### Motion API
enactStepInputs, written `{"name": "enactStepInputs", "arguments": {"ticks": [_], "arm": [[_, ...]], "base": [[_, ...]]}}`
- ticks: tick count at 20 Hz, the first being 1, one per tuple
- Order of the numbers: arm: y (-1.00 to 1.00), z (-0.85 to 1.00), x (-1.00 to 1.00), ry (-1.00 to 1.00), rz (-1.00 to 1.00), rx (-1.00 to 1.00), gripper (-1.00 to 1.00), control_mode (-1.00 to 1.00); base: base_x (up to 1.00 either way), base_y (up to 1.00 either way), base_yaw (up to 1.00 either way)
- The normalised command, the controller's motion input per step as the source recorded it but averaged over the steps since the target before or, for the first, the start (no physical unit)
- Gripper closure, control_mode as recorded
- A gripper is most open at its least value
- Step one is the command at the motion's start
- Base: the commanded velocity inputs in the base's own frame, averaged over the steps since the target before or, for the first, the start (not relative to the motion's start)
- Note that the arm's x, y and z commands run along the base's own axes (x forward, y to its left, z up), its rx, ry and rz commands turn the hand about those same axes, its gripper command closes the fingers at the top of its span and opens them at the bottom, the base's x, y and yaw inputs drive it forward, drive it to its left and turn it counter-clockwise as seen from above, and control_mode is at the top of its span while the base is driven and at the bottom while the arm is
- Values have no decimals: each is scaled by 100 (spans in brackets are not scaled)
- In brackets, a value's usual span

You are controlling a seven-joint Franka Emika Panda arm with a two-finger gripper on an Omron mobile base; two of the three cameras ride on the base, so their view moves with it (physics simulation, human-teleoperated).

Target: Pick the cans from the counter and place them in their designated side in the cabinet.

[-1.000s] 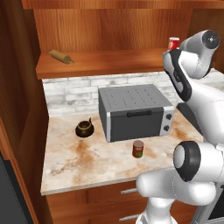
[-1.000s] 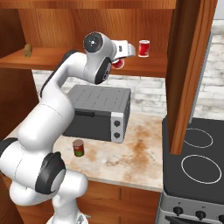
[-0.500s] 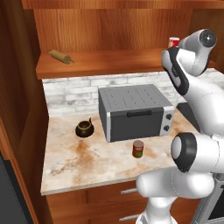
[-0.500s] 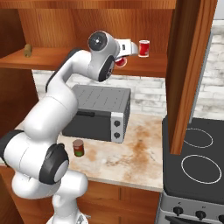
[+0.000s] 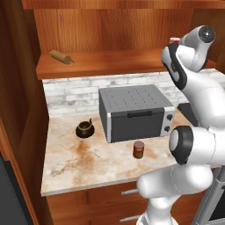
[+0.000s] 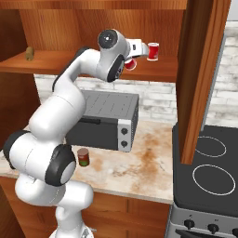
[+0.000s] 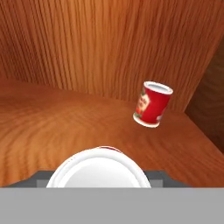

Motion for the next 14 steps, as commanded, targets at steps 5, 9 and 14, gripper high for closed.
{"name": "enactStepInputs", "arguments": {"ticks": [5, 9, 14], "arm": [[-5, -16, 23, 3, 0, 0, 100, -100], [-2, -17, 26, 0, 0, 0, 100, -100], [-4, -17, 24, 2, 0, 0, 100, -100]], "base": [[0, 0, 0], [0, 0, 0], [0, 0, 0]]}}
